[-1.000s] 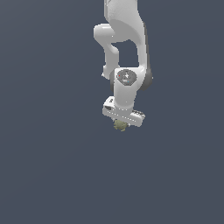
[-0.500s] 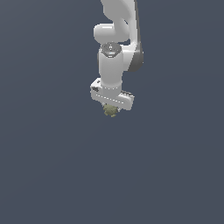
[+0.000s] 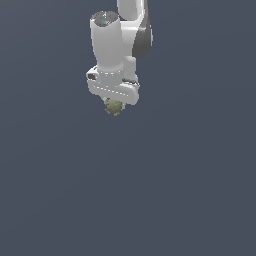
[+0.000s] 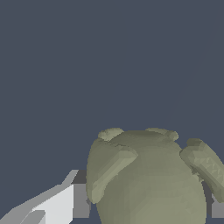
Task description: Pick up the object and move it to a goal position.
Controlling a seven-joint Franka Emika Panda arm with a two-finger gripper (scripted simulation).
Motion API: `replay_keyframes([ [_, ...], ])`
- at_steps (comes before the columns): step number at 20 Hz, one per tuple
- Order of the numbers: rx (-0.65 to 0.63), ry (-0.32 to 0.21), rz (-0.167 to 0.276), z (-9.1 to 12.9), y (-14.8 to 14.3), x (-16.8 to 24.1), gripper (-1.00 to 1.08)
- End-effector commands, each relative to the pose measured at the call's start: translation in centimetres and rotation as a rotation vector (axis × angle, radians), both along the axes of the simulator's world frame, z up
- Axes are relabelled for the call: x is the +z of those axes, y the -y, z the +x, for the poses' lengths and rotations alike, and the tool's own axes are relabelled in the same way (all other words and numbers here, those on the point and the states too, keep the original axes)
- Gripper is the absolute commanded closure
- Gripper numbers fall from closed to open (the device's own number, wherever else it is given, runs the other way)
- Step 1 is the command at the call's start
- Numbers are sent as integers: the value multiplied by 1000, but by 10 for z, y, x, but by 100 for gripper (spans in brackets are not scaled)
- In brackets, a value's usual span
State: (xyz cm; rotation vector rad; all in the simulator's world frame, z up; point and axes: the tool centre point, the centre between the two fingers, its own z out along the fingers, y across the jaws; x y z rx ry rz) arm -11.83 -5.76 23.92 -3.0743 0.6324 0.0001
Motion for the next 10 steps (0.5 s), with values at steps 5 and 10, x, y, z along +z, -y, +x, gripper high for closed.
replay_keyframes([
  [5,0,-1,-1,-19,26,35,108],
  [10,0,-1,-2,-26,37,50,108],
])
